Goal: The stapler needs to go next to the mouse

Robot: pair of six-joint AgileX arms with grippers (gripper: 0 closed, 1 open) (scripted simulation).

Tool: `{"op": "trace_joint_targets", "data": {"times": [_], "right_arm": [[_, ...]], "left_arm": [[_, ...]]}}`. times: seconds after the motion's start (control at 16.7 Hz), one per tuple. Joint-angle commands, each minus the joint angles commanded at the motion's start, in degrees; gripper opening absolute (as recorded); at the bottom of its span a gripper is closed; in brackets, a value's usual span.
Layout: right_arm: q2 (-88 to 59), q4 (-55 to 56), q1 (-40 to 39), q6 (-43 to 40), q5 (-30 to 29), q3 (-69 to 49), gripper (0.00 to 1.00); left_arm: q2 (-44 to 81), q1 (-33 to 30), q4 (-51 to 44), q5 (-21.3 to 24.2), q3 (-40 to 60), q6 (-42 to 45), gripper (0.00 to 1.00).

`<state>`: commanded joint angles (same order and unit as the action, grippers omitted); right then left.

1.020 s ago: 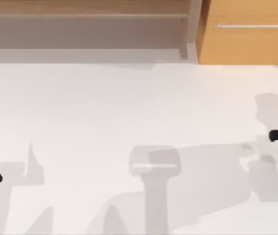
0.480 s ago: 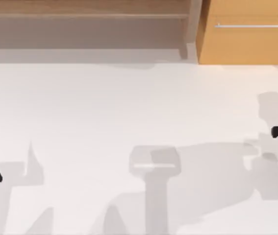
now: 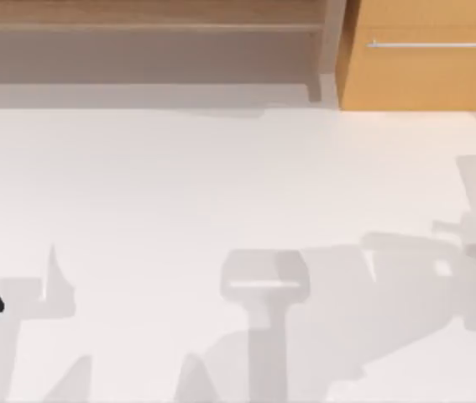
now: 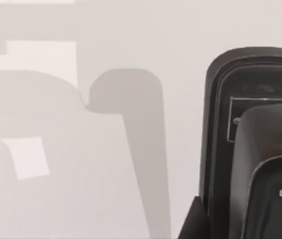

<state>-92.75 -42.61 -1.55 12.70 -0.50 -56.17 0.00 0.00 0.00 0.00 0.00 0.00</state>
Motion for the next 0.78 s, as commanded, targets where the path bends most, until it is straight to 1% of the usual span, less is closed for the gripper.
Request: {"op": "trace_joint_targets", "data": {"times": [0.3, 0.78], "right_arm": [[-0.1, 1.8, -0.1, 0.1, 0.0, 0.3, 0.00], [-1.0, 1.6, -3.6, -2.6, 2.1, 0.3, 0.00]], "left_arm": [[0.0, 0.0, 0.0, 0.0, 0.0, 0.0, 1.00], [0.0, 0.0, 0.0, 0.0, 0.0, 0.0, 1.00]]}}
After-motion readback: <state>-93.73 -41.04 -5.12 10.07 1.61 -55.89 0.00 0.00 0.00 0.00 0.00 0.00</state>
